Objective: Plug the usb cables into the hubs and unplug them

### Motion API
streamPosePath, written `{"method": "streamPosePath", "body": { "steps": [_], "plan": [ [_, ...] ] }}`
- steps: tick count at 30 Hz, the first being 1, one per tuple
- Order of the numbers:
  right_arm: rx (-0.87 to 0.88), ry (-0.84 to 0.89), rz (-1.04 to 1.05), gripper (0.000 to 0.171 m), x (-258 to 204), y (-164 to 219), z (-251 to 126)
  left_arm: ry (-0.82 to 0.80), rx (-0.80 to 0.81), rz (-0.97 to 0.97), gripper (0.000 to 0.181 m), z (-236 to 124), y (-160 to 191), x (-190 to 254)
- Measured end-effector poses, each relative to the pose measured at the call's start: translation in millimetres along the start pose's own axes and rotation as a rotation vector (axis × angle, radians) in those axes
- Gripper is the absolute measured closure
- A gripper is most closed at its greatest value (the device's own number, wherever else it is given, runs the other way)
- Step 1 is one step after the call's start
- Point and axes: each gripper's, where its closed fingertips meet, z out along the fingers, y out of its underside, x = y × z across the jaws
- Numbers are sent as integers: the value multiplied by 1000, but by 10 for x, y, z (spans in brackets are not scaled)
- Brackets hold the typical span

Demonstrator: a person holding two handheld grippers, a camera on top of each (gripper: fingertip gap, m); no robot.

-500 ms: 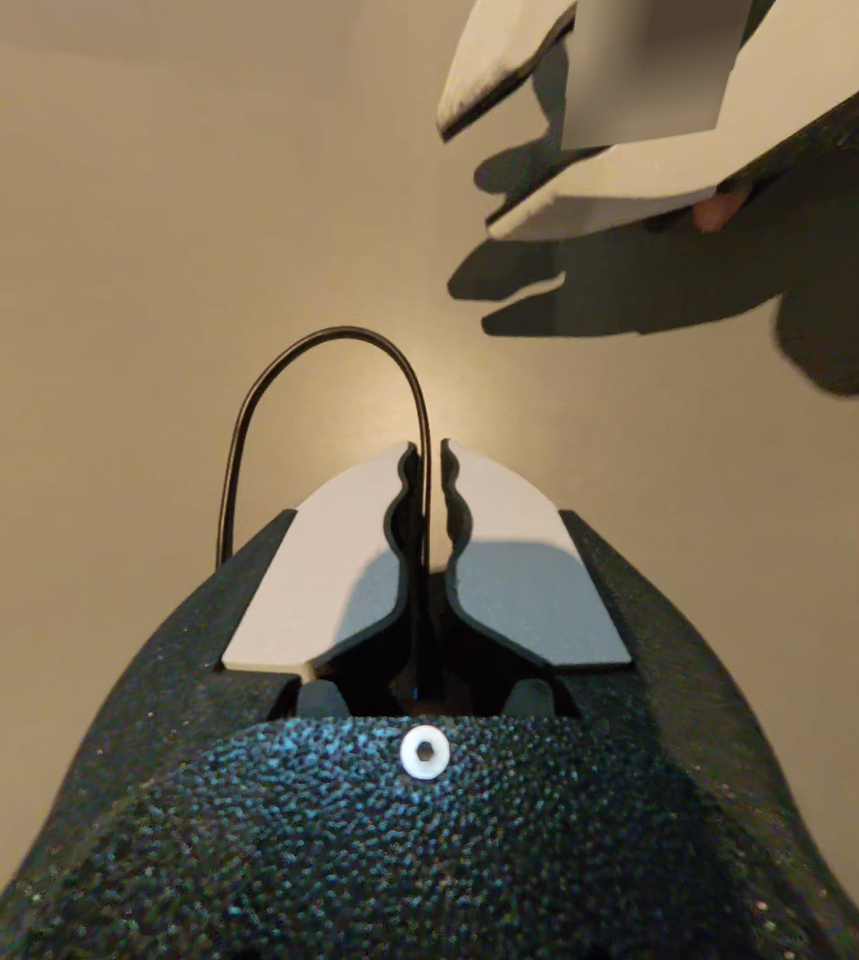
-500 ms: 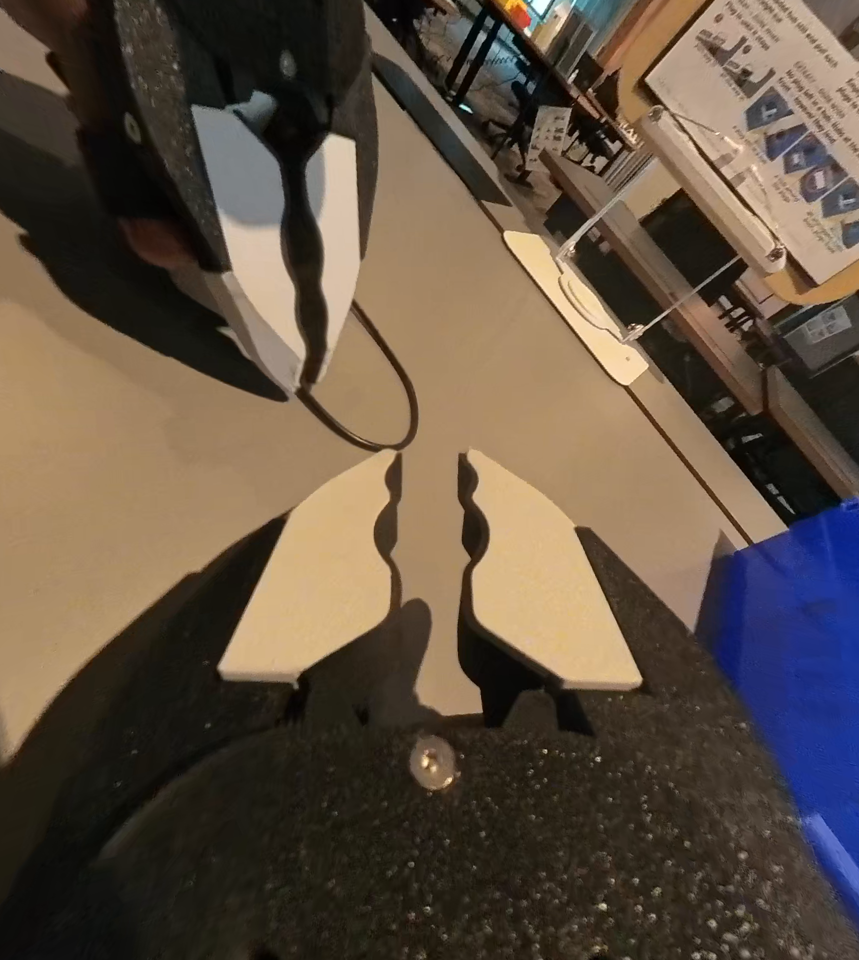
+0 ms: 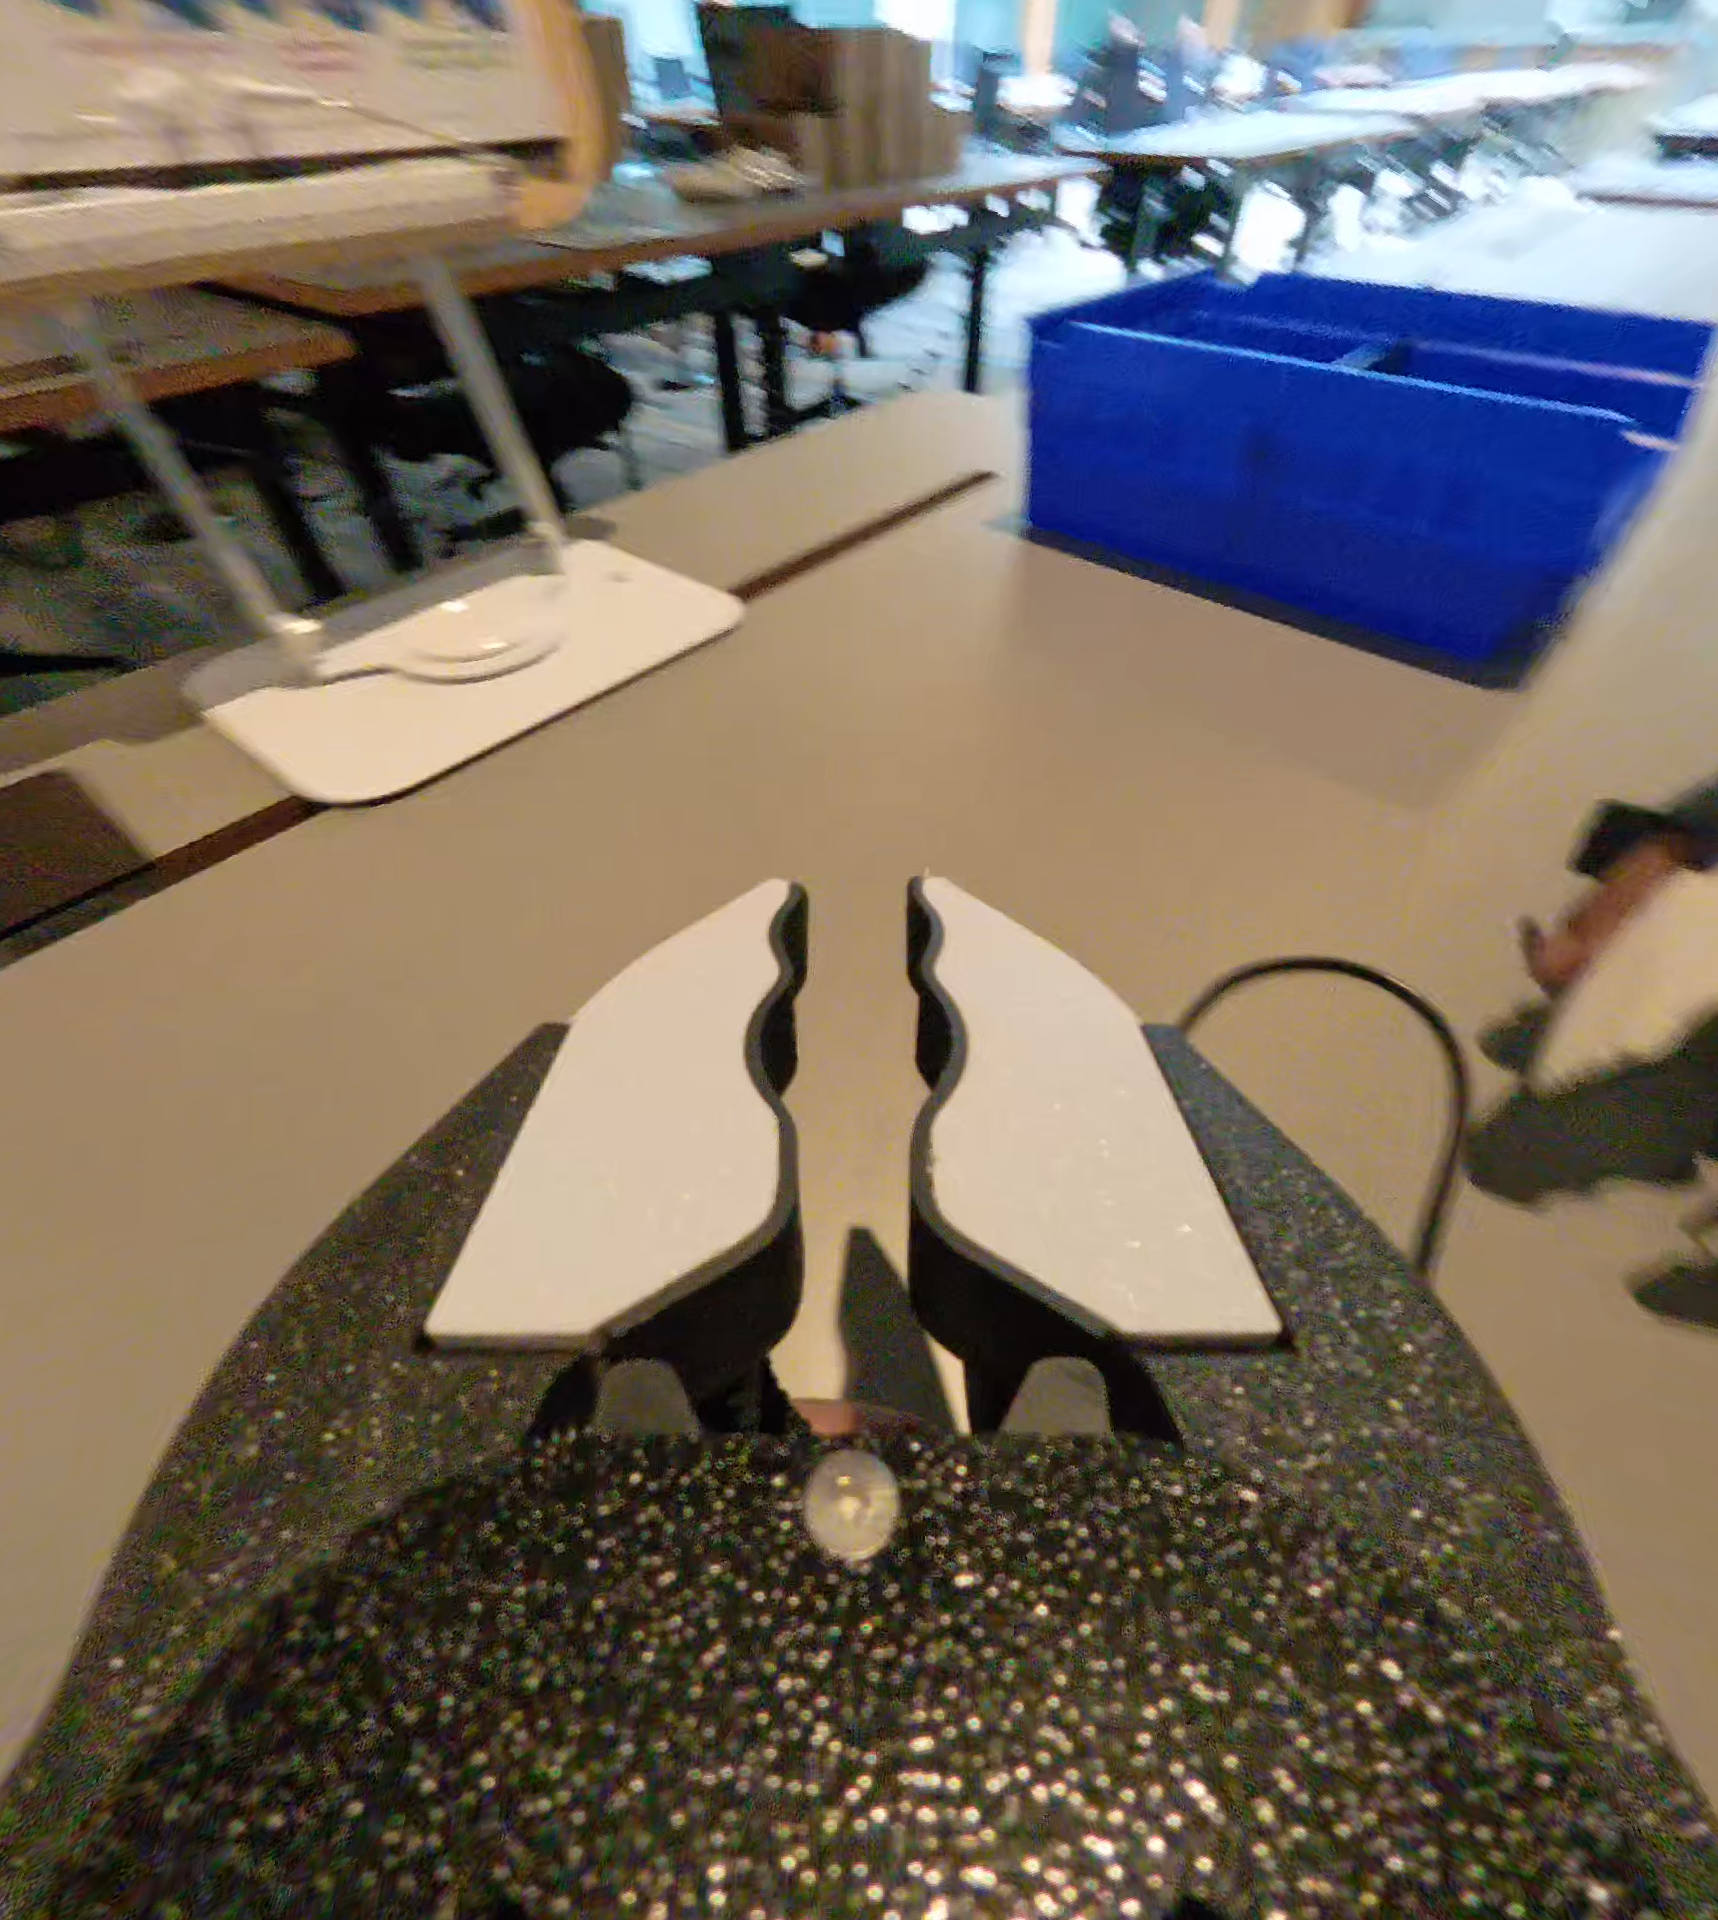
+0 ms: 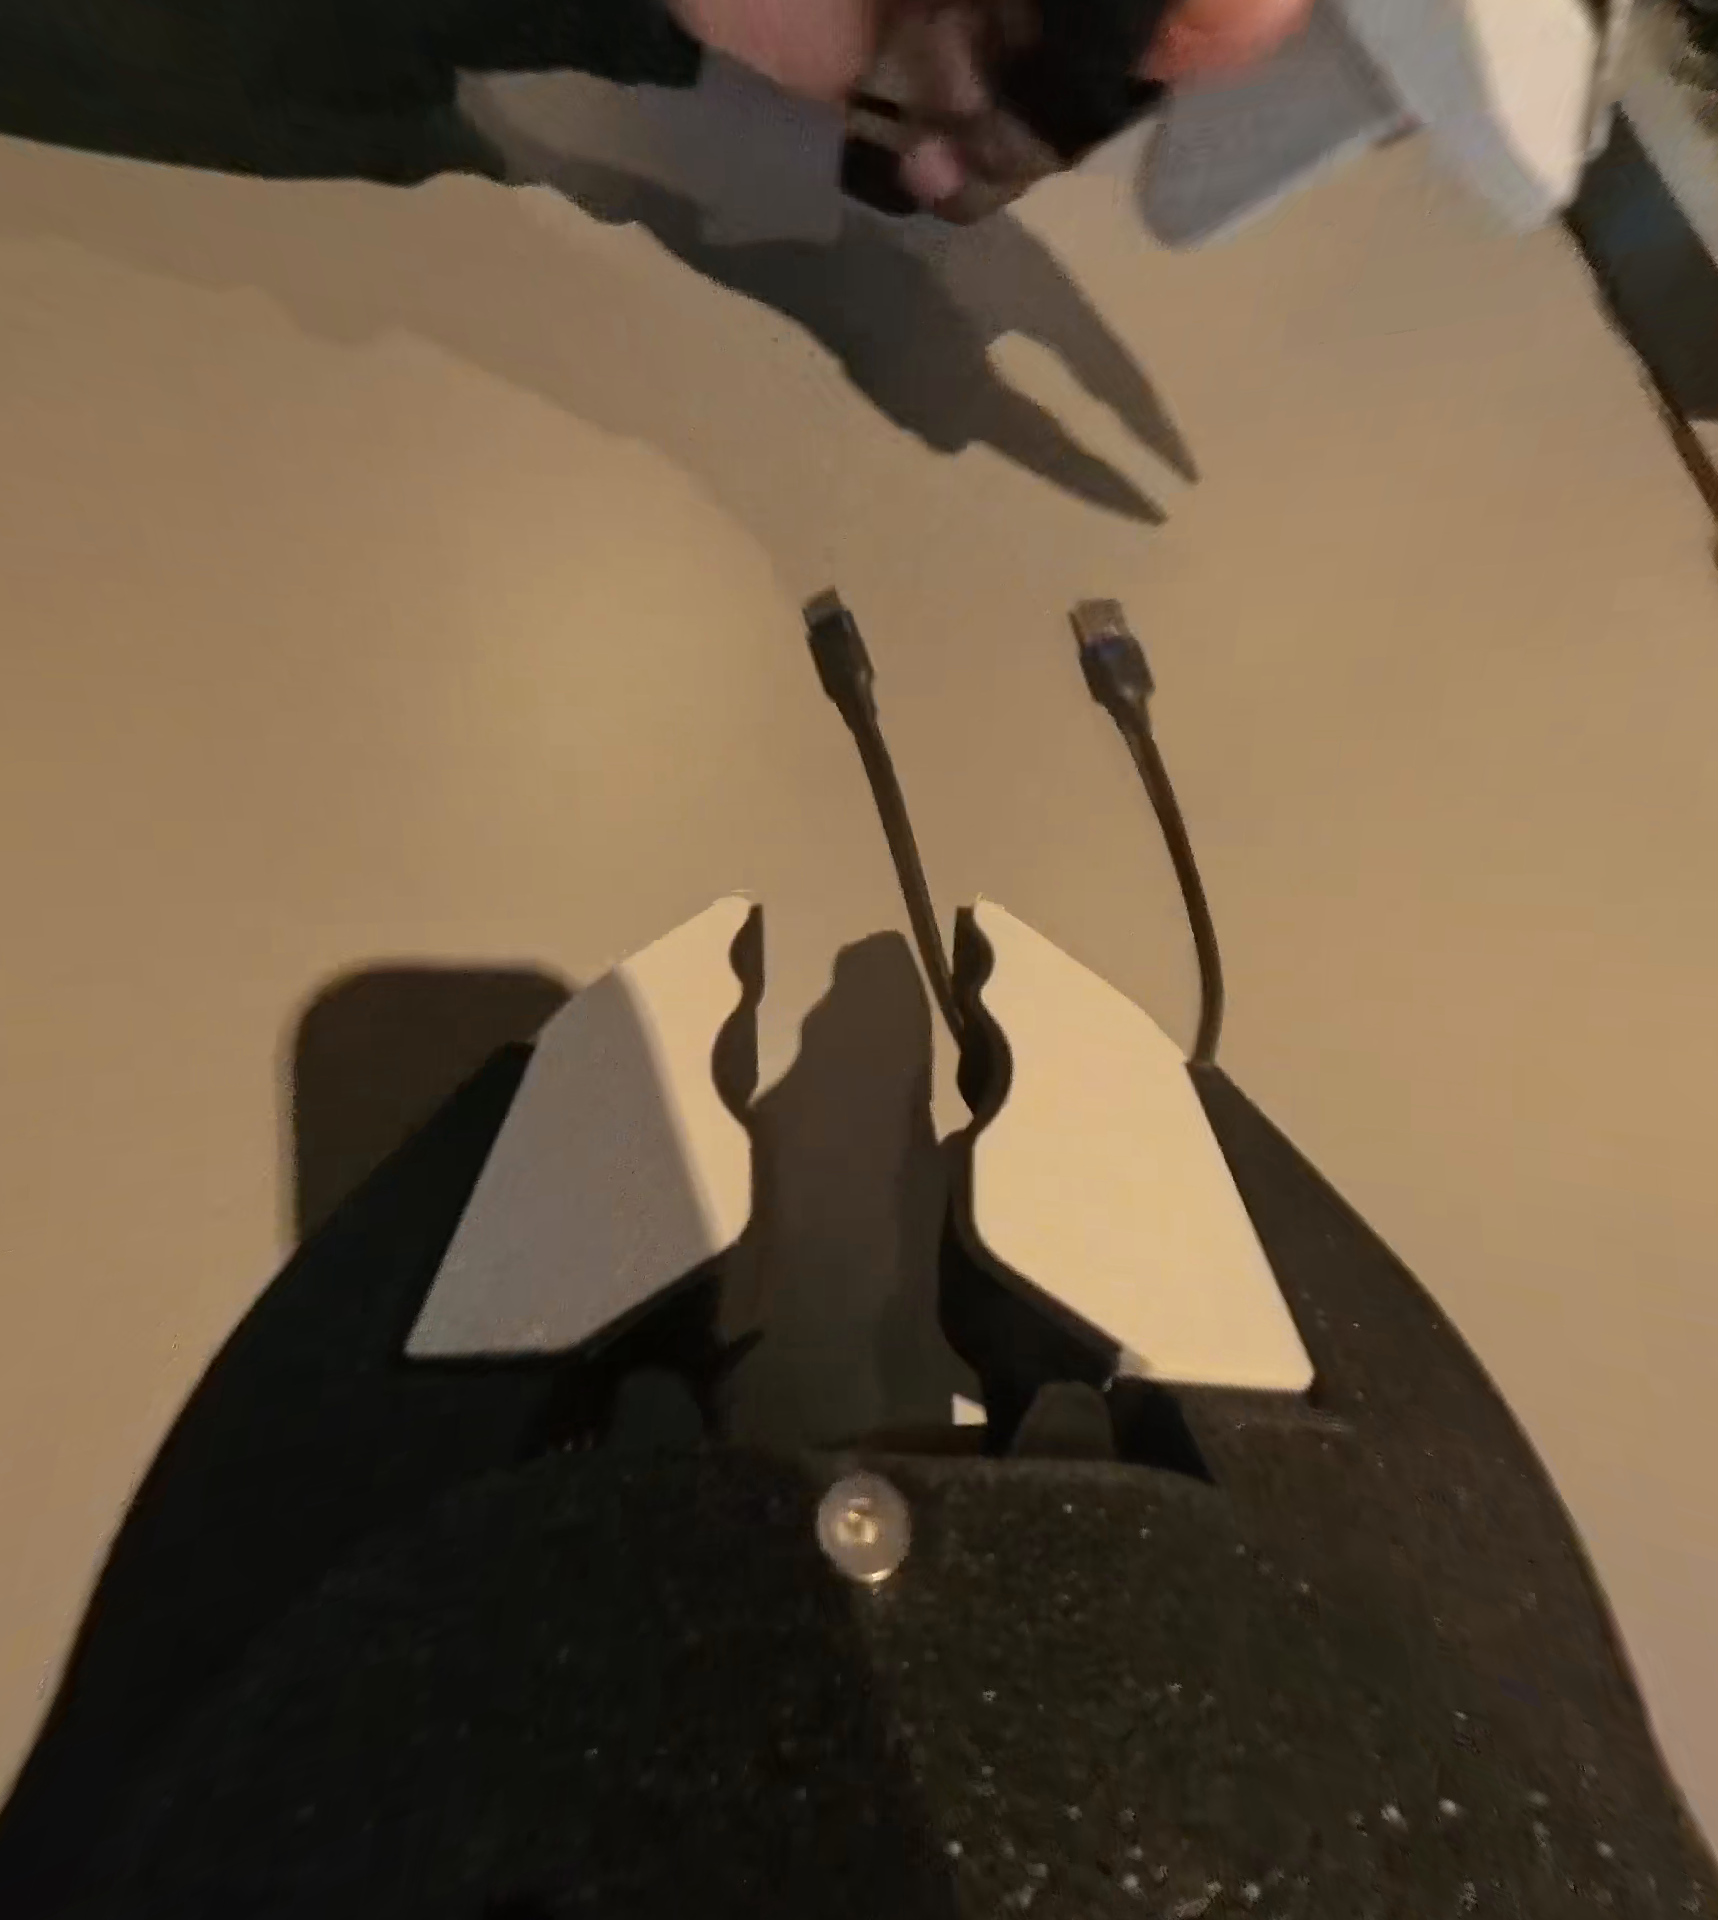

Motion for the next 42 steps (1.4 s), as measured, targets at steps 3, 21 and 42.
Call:
{"method": "streamPosePath", "body": {
  "steps": [3,21,42],
  "plan": [
    [-52,-56,-69,135,0,-148,204,-111,39,-87,165,-49,93,-319],
    [-222,-340,-7,160,-74,-269,705,-299,68,86,169,-218,107,-423],
    [290,289,91,162,1286,-796,-857,-300,9,119,169,-128,166,-370]
  ]
}}
